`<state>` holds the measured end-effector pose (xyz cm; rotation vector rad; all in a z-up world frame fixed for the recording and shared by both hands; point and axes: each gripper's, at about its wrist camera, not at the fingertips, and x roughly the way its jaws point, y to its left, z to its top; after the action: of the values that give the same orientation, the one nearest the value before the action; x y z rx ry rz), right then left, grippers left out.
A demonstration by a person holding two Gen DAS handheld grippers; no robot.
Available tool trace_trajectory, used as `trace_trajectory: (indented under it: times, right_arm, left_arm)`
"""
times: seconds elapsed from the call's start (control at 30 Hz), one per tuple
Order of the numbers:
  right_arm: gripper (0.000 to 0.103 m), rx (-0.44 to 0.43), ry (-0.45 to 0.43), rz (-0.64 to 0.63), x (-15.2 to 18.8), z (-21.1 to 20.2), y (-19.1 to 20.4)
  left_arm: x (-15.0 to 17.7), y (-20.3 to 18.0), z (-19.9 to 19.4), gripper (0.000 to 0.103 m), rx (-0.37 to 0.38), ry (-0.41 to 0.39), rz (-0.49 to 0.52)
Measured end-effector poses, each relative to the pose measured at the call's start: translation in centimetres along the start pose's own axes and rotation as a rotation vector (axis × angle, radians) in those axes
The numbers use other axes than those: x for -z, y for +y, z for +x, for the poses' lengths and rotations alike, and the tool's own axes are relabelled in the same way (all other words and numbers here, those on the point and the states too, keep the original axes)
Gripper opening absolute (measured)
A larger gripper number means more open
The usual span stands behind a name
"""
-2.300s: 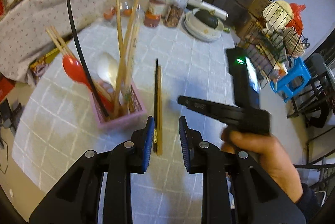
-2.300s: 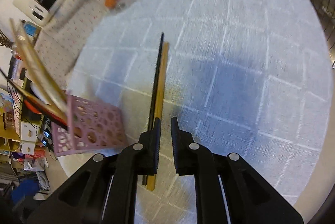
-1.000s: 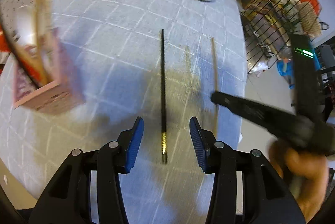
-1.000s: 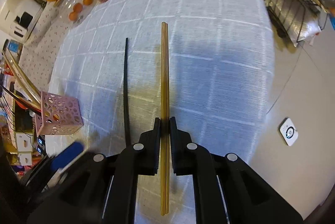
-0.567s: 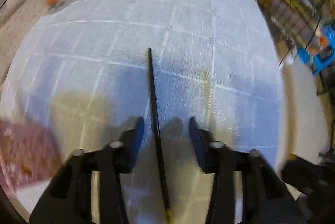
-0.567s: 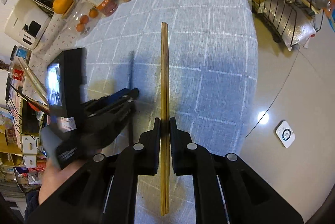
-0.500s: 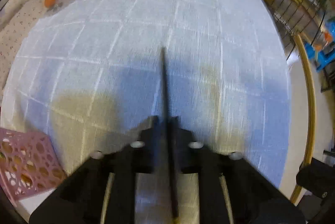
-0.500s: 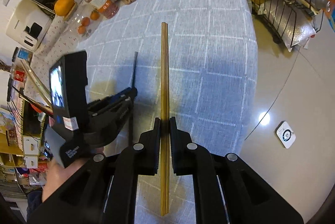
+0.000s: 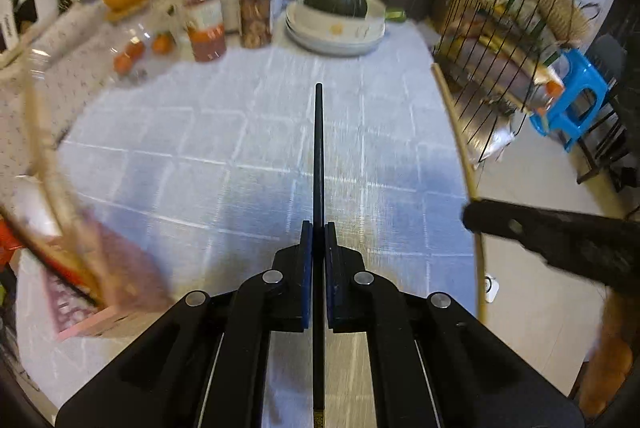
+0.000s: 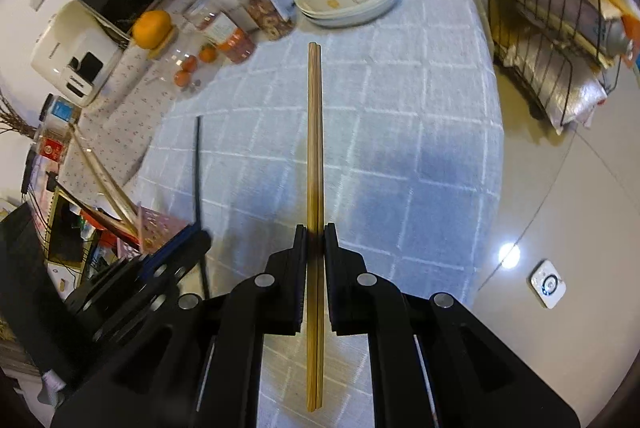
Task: Organize utensils
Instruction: 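Carry the black chopstick with the left gripper while the right carries the wooden chopstick to the basket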
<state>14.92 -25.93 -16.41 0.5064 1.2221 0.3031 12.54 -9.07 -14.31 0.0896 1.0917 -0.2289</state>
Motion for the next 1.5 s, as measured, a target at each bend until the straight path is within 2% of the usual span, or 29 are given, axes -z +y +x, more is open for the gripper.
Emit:
trace_trajectory:
  times: [0.23, 0.47, 0.57, 0.77, 0.87, 0.97, 1.03, 1.2, 1.37, 1.5]
  right_arm:
    - [0.009, -0.025, -0.034, -0.059, 0.1, -0.3, 2.8]
    - [0.009, -0.062, -0.086, -0.119, -0.1, -0.4, 6.0]
    - [0.009, -0.073, -0.087, -0.129, -0.2, 0.0, 7.1]
    - [0.009, -0.070, -0.044, -0.151, -0.2, 1.6, 9.4]
    - [0.009, -0.081, -0.057, -0.160, -0.3, 1.6, 10.3]
    - [0.009, -0.097, -0.095, -0.183, -0.4, 1.1, 11.5]
    - [0.009, -0.115, -0.126, -0.193, -0.5, 0.7, 12.3]
    - [0.009, -0.152, -0.192, -0.207, -0.6, 0.6, 14.0]
    - [0.009, -0.174, -0.243, -0.194, -0.8, 0.6, 14.8]
    - [0.009, -0.189, -0.312, -0.212, -0.7, 0.1, 15.4]
  left_arm:
    - [0.3, 0.6, -5.2, 0.004, 0.019, -0.066, 0.009]
    - [0.4, 3.8, -9.4, 0.004, 0.016, -0.134, -0.012]
    - [0.3, 5.1, -10.3, 0.004, 0.024, -0.158, -0.035]
    - [0.5, 7.7, -10.8, 0.004, 0.049, -0.147, -0.083]
    - [0.3, 8.9, -11.8, 0.004, 0.067, -0.168, -0.114]
    - [0.0, 10.6, -13.3, 0.004, 0.060, -0.223, -0.156]
    - [-0.1, 11.7, -14.1, 0.004, 0.030, -0.269, -0.177]
    - [-0.2, 14.1, -14.5, 0.004, -0.001, -0.374, -0.224]
    - [0.1, 15.6, -13.8, 0.004, 0.040, -0.530, -0.266]
    - [0.1, 16.5, -12.6, 0.004, -0.006, -0.599, -0.266]
